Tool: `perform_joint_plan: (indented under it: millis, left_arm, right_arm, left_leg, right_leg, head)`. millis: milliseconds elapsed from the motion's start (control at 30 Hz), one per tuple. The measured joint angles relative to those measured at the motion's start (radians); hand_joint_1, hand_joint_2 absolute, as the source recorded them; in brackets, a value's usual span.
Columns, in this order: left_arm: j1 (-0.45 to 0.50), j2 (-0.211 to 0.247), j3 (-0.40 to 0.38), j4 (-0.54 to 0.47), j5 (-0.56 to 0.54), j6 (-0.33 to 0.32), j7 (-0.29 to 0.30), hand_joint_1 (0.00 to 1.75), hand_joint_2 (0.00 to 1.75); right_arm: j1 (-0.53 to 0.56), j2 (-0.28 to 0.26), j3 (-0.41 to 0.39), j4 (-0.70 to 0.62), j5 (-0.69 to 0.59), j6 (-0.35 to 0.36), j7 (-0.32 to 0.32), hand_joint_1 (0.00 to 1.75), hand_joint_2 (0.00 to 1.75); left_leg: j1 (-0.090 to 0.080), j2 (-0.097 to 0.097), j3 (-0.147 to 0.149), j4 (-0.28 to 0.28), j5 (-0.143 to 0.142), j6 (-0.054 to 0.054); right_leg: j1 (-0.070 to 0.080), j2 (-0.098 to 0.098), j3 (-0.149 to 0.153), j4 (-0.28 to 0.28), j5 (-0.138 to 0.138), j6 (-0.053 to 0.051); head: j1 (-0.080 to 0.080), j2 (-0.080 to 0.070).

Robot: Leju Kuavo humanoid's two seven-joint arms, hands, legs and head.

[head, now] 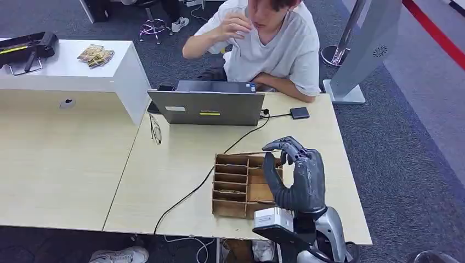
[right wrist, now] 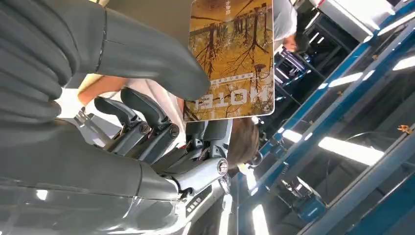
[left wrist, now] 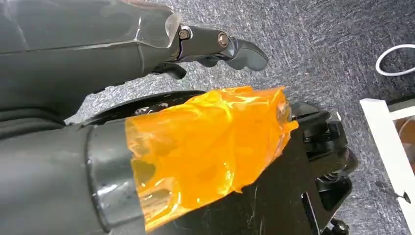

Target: Pass the card to the sensor for recognition and then transmit it.

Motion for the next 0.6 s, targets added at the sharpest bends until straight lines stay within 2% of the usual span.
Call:
perform_joint_plan:
  millis: [133, 333, 600]
  left_arm:
    - [0.0, 0.0, 0.0, 0.0, 0.003, 0.001, 0.0, 0.0, 0.0]
    - [0.001, 0.0, 0.0, 0.0, 0.018, 0.007, -0.005, 0.0, 0.0]
    - [0.002, 0.0, 0.0, 0.0, 0.036, 0.012, -0.015, 0.0, 0.0]
  right_arm:
    - [0.002, 0.0, 0.002, -0.003, -0.031, 0.015, -0.015, 1.75, 1.75]
    - [0.021, 0.0, 0.003, -0.025, -0.287, 0.14, -0.111, 1.75, 1.75]
    - [0.037, -0.005, 0.004, -0.03, -0.469, 0.271, -0.153, 1.75, 1.75]
  left_leg:
    - [0.0, 0.0, 0.0, 0.0, 0.0, 0.0]
    - [0.0, 0.0, 0.0, 0.0, 0.0, 0.0]
    - [0.0, 0.0, 0.0, 0.0, 0.0, 0.0]
  right_leg:
    - [0.0, 0.0, 0.0, 0.0, 0.0, 0.0]
    - [0.0, 0.0, 0.0, 0.0, 0.0, 0.0]
    - [0.0, 0.0, 0.0, 0.0, 0.0, 0.0]
  head:
    - [0.0, 0.0]
    - [0.0, 0.0]
    - [0.0, 0.0]
